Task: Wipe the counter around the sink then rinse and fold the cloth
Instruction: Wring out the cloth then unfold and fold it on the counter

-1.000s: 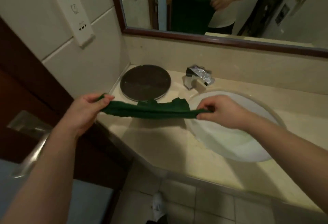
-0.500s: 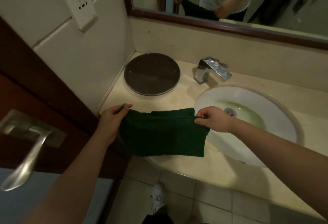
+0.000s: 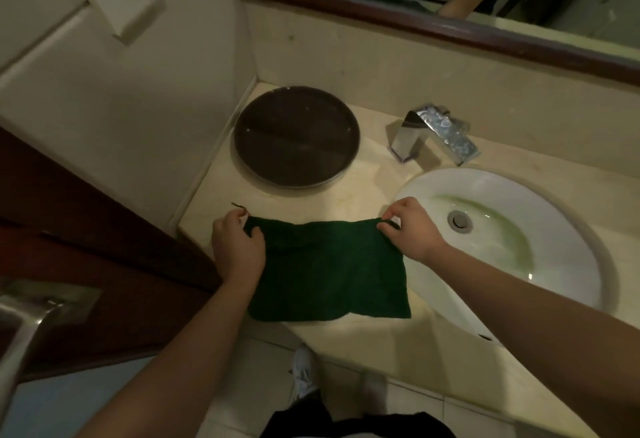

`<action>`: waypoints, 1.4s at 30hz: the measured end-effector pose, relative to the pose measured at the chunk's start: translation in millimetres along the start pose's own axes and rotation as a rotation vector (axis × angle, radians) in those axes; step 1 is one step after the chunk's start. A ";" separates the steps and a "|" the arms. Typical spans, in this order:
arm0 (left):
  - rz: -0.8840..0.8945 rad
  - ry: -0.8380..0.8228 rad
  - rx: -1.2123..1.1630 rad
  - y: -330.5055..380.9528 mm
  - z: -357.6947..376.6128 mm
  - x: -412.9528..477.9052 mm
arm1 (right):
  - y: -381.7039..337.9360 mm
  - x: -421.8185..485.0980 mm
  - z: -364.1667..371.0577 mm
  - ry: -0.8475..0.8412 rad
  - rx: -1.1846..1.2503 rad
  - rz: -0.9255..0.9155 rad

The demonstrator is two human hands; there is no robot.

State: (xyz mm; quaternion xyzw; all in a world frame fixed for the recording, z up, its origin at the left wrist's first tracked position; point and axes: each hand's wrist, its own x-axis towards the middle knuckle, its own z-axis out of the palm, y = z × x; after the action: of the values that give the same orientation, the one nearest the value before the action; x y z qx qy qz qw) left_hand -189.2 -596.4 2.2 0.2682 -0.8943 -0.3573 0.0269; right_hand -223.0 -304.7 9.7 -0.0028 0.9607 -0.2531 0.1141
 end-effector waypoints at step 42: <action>-0.703 0.020 -1.023 -18.4 5.1 -170.0 | -158.3 20.5 7.2 -0.594 0.375 0.170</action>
State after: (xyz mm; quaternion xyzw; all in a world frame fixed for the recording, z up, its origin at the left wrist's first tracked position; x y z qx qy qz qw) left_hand -36.6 -519.5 10.8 0.5032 -0.4675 -0.7256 0.0413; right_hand -249.6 -447.5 76.2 0.0248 0.8192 -0.4027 0.4075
